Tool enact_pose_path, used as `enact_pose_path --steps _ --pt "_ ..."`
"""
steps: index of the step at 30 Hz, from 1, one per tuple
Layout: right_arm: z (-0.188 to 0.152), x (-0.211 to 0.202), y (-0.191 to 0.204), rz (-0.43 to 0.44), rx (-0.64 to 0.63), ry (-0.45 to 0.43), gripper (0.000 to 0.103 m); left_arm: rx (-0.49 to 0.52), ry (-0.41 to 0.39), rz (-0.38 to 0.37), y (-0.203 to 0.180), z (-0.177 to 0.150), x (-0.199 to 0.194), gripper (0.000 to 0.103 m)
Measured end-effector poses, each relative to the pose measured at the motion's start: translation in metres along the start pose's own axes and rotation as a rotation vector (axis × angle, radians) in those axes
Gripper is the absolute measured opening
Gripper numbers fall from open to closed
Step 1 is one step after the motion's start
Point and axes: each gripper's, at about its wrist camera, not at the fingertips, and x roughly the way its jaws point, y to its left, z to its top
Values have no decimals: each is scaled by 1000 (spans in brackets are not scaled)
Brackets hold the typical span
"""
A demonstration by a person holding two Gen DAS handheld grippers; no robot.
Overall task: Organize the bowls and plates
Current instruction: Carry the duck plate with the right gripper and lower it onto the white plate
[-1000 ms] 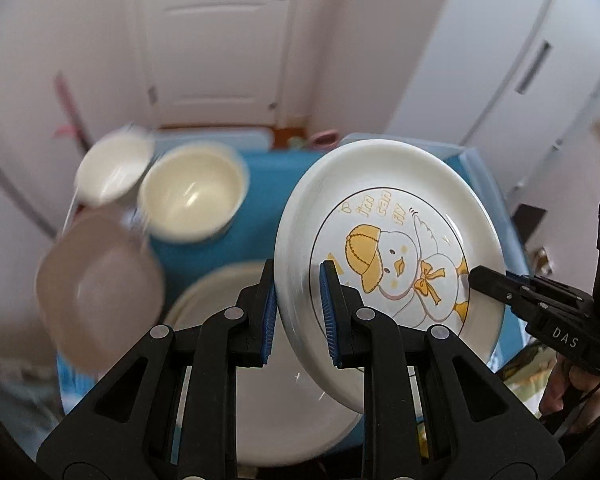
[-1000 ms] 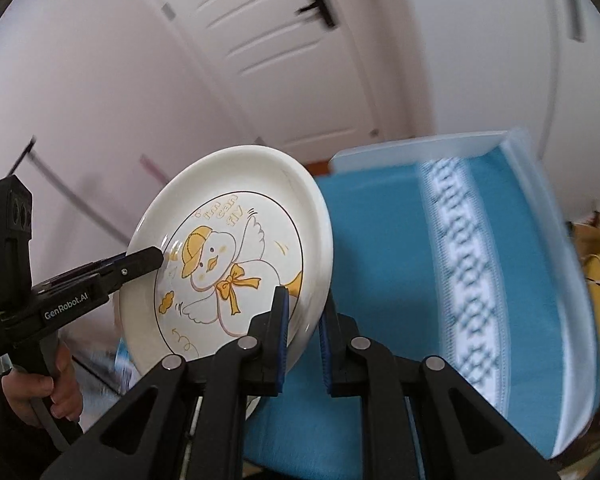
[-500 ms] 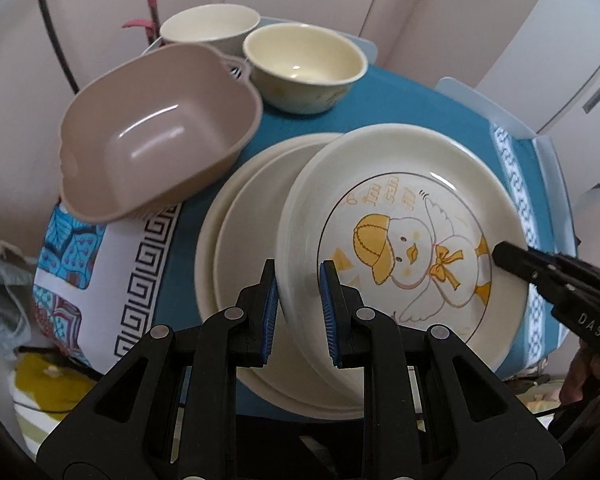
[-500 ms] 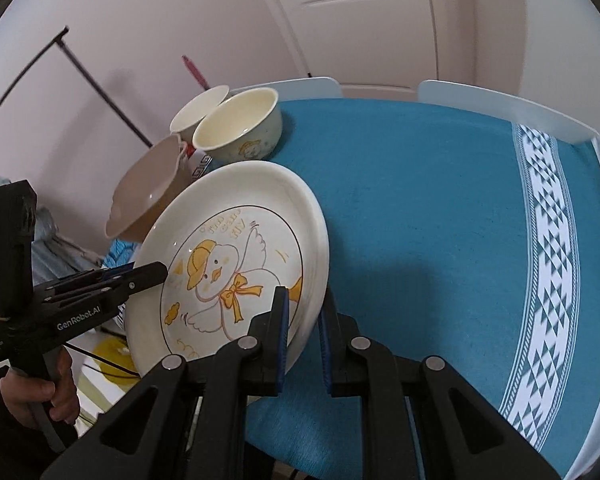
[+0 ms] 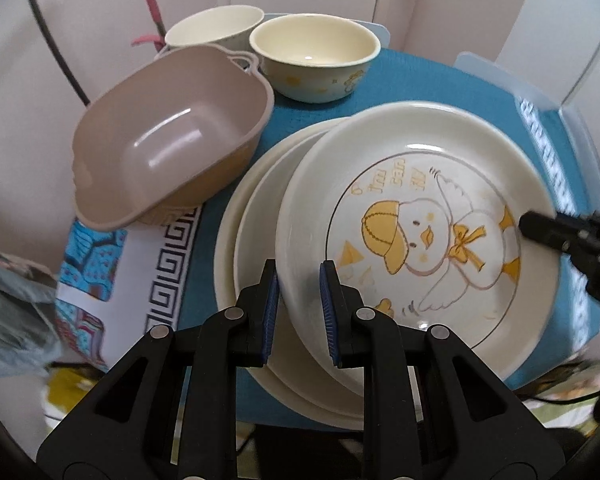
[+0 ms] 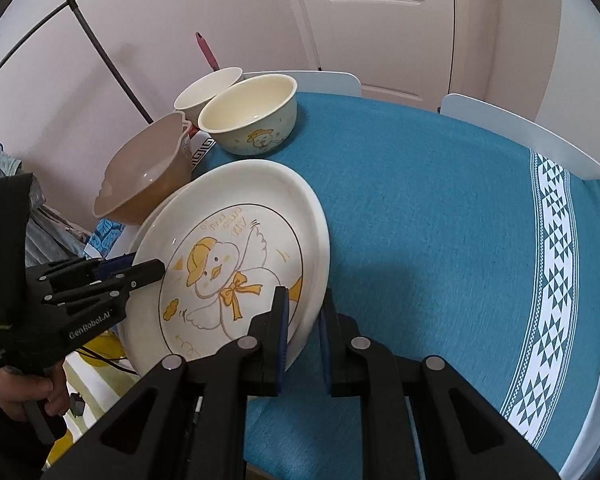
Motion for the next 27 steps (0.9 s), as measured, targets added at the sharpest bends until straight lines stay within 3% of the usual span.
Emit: enact_pose_path --steps 10,27 --pt "0 4 4 -5 -39 8 13 80 -26 126 -12 -4 -5 18" --pt "2 11 17 -80 -129 18 14 129 -29 206 -24 -7 -9 18"
